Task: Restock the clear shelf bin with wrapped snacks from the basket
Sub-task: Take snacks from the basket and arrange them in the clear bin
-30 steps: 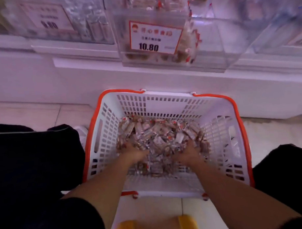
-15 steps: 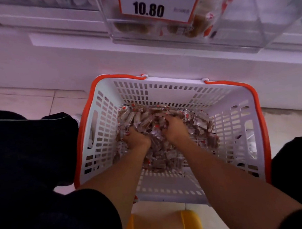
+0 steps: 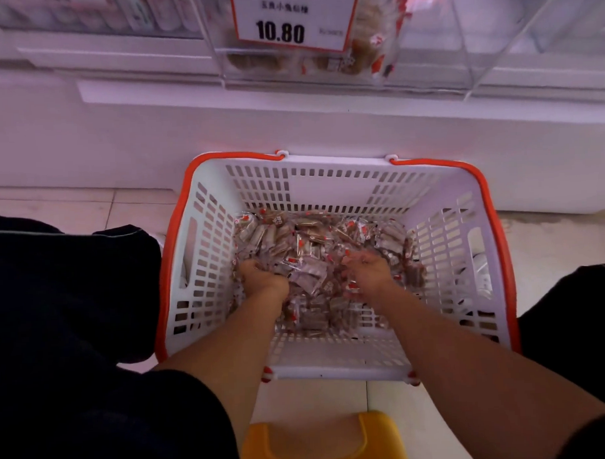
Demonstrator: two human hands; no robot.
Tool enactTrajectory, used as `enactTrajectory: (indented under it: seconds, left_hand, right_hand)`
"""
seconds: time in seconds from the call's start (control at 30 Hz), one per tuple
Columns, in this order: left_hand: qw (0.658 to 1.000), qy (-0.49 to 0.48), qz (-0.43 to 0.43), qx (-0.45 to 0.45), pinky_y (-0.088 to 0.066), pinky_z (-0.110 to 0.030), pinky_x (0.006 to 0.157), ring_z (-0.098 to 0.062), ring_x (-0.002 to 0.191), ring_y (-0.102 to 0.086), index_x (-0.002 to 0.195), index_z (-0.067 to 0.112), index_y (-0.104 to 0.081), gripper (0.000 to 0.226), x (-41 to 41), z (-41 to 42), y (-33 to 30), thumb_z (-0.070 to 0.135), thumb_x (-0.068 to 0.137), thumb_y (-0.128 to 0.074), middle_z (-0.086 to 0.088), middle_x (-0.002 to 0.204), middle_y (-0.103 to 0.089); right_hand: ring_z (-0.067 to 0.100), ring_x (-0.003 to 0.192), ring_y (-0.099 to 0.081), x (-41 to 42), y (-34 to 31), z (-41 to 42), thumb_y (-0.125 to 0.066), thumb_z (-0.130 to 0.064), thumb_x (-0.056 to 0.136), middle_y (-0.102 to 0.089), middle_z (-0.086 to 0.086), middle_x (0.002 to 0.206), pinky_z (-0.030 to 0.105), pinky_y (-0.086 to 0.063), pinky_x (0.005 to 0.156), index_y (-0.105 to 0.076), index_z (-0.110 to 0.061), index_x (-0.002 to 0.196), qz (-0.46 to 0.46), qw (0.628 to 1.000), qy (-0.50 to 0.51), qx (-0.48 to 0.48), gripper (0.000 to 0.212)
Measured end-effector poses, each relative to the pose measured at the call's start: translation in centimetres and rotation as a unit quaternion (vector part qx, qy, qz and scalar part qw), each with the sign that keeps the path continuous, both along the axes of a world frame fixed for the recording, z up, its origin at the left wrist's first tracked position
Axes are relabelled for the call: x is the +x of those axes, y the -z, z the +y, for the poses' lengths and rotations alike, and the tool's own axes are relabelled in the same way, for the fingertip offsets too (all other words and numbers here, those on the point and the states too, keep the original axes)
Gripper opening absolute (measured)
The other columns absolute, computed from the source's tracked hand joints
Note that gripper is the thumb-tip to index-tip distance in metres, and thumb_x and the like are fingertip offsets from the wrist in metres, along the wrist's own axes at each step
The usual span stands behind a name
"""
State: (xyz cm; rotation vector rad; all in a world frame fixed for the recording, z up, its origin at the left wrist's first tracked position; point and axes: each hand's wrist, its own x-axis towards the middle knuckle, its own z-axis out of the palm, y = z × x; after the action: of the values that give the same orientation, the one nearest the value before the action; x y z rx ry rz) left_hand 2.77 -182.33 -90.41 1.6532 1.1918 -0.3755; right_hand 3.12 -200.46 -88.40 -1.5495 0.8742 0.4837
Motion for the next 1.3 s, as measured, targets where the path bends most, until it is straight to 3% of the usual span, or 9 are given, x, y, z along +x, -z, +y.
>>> enactTrajectory:
  seconds: [0.1,0.17,0.3,0.37,0.53,0.7,0.8,1.07,1.3]
  left_hand:
    - [1.0,-0.009,-0.006,-0.022,-0.041,-0.028,0.1,-0.03,0.119,-0.054,0.149,0.027,-0.024,0.088,-0.9,0.7,-1.2,-0.004,0.081,-0.072,-0.012,0.143,-0.048]
    - [0.999,0.009,-0.011,-0.052,-0.046,-0.045,0.106,-0.034,0.129,-0.05,0.153,0.028,-0.016,0.096,-1.4,1.1,-2.3,-0.009,0.083,-0.07,-0.012,0.152,-0.038]
    - [0.988,0.115,0.015,-0.1,-0.058,-0.035,0.078,-0.023,0.1,-0.063,0.147,0.019,-0.035,0.077,-2.5,1.9,-5.2,-0.003,0.084,-0.073,-0.007,0.131,-0.056]
    - [0.97,0.158,0.03,-0.185,-0.057,-0.035,0.069,-0.021,0.077,-0.066,0.137,0.015,-0.05,0.058,-2.8,2.2,-6.6,-0.006,0.086,-0.068,-0.007,0.11,-0.067]
    - [0.928,0.207,-0.007,-0.309,-0.057,-0.04,0.08,-0.027,0.086,-0.067,0.125,0.008,-0.063,0.042,-0.8,2.3,-11.5,-0.015,0.09,-0.055,-0.016,0.117,-0.07]
    - [0.893,0.309,-0.083,-0.316,-0.062,-0.035,0.075,-0.022,0.092,-0.071,0.112,0.013,-0.071,0.048,3.5,3.5,-21.7,-0.022,0.085,-0.051,-0.007,0.11,-0.073]
    - [0.87,0.366,-0.113,-0.311,-0.061,-0.028,0.064,-0.019,0.085,-0.069,0.106,0.012,-0.071,0.047,4.8,3.9,-28.6,-0.024,0.084,-0.05,-0.009,0.106,-0.071]
    - [0.83,0.346,-0.212,-0.384,-0.059,-0.023,0.069,-0.019,0.084,-0.072,0.123,0.002,-0.063,0.041,4.3,2.1,-38.5,-0.015,0.088,-0.05,-0.018,0.107,-0.072]
    - [0.821,0.286,-0.251,-0.426,-0.061,-0.042,0.081,-0.03,0.095,-0.071,0.13,0.006,-0.059,0.041,5.1,0.0,-39.4,-0.009,0.095,-0.046,-0.025,0.118,-0.068]
  right_hand:
    - [0.023,0.075,-0.06,-0.4,0.4,-1.3,-0.057,0.001,0.095,-0.067,0.025,0.112,0.051,-0.056,0.086,-0.066,0.004,0.107,-0.011,0.999,0.015,-0.043,0.015]
    - [0.019,0.073,-0.059,-0.8,0.7,-1.9,-0.056,-0.004,0.096,-0.068,0.019,0.107,0.042,-0.058,0.082,-0.066,-0.003,0.118,-0.014,0.994,-0.032,-0.099,0.024]
    - [0.023,0.072,-0.067,-1.1,-0.6,-2.0,-0.065,-0.012,0.093,-0.073,0.011,0.095,0.036,-0.061,0.066,-0.074,-0.013,0.1,-0.061,0.98,-0.07,-0.177,0.011]
    - [0.015,0.064,-0.065,-0.5,-2.9,-1.6,-0.072,-0.017,0.089,-0.073,0.009,0.09,0.035,-0.061,0.054,-0.076,-0.018,0.09,-0.052,0.991,-0.089,-0.089,0.004]
    - [0.014,0.103,-0.066,2.3,-11.1,-1.9,-0.076,-0.023,0.085,-0.074,-0.003,0.107,0.041,-0.06,0.065,-0.079,-0.021,0.096,-0.05,0.962,-0.252,0.088,0.012]
    - [0.013,0.09,-0.07,4.9,-21.8,-3.5,-0.066,-0.023,0.092,-0.073,0.0,0.109,0.038,-0.058,0.066,-0.072,-0.018,0.112,-0.094,0.922,-0.354,0.123,0.021]
    - [0.016,0.086,-0.069,4.9,-28.0,-3.6,-0.064,-0.026,0.092,-0.072,0.006,0.109,0.034,-0.059,0.063,-0.069,-0.016,0.116,-0.143,0.911,-0.366,0.125,0.027]
    - [0.007,0.066,-0.059,2.1,-37.7,-2.6,-0.07,-0.034,0.083,-0.068,0.006,0.086,0.026,-0.053,0.049,-0.072,-0.02,0.11,-0.317,0.871,-0.36,0.108,0.031]
    - [0.015,0.062,-0.056,3.3,-39.1,-2.3,-0.072,-0.024,0.086,-0.068,0.009,0.075,0.031,-0.055,0.047,-0.064,-0.028,0.121,-0.389,0.878,-0.28,0.008,0.035]
